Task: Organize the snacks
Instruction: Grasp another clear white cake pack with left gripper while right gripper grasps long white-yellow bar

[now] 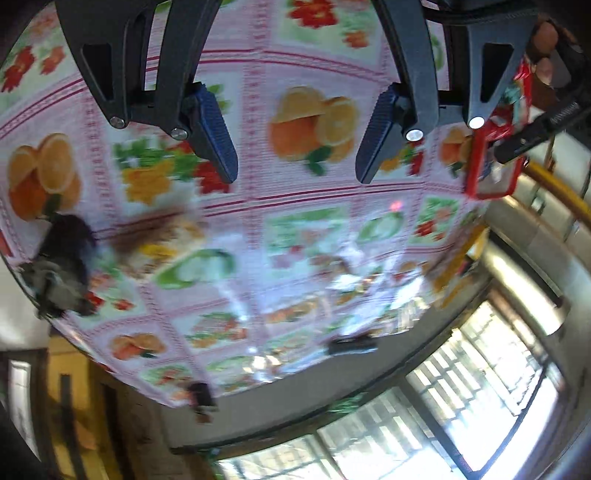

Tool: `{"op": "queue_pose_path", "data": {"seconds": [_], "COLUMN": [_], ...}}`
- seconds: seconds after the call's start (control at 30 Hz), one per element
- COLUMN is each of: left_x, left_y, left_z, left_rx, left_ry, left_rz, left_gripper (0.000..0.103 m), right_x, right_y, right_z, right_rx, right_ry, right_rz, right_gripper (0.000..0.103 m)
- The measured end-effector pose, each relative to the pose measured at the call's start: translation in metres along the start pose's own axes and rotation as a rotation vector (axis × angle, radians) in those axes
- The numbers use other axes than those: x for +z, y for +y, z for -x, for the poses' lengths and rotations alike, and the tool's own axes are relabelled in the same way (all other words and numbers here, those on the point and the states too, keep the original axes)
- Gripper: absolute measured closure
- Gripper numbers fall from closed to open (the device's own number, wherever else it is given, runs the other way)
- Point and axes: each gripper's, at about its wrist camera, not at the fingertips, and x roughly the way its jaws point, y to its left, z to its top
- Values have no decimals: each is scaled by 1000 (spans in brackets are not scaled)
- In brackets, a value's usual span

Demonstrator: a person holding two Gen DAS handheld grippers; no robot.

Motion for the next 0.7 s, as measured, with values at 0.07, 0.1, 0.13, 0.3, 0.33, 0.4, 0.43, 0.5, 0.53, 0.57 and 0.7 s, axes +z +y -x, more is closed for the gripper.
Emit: {"op": "queue_pose_path", "data": {"seconds": [0.07, 0.1, 0.13, 0.3, 0.33, 0.4, 0.43, 0.5, 0.53, 0.57, 0.7], "left_x": [11, 14, 20, 47, 55, 70, 77, 86, 90, 94, 107], "left_y": [-11, -15, -20, -43, -48, -58, -63, -73, -78, -83, -97], "left_z": [-13, -18, -25, -61, -70, -93, -103, -122, -130, -139, -159], "left_rx": [-28, -34, -40, -72, -67, -83, -84, -58, -52, -46, -27], "left_ry": [28, 40, 49, 106, 114, 153, 167, 190, 200, 215, 218], "left_rz": [13, 20, 32, 94, 111, 153, 162, 175, 180, 188, 210], "left_gripper": [26, 26, 26, 26, 26, 26, 26, 26, 26, 26, 26], "right_x": [5, 8, 10, 23, 25, 27, 29, 31, 33, 33, 40], "right_y": [-12, -17, -19, -25, -26, -30, -32, -36, -40, -43, -53], "right_z": [-4, -8, -10, -24, -26, -31, -33, -37, -40, -42, -48], "right_rx": [-38, -59, -69, -117, -127, -145, -150, -163, -169, -171, -171], "right_ry": [5, 10, 11, 27, 28, 32, 35, 50, 58, 60, 63], "right_rz": [-24, -34, -40, -45, -47, -60, -68, -89, -103, -111, -146], "right_gripper": [36, 36, 36, 36, 36, 36, 36, 36, 36, 36, 35]}}
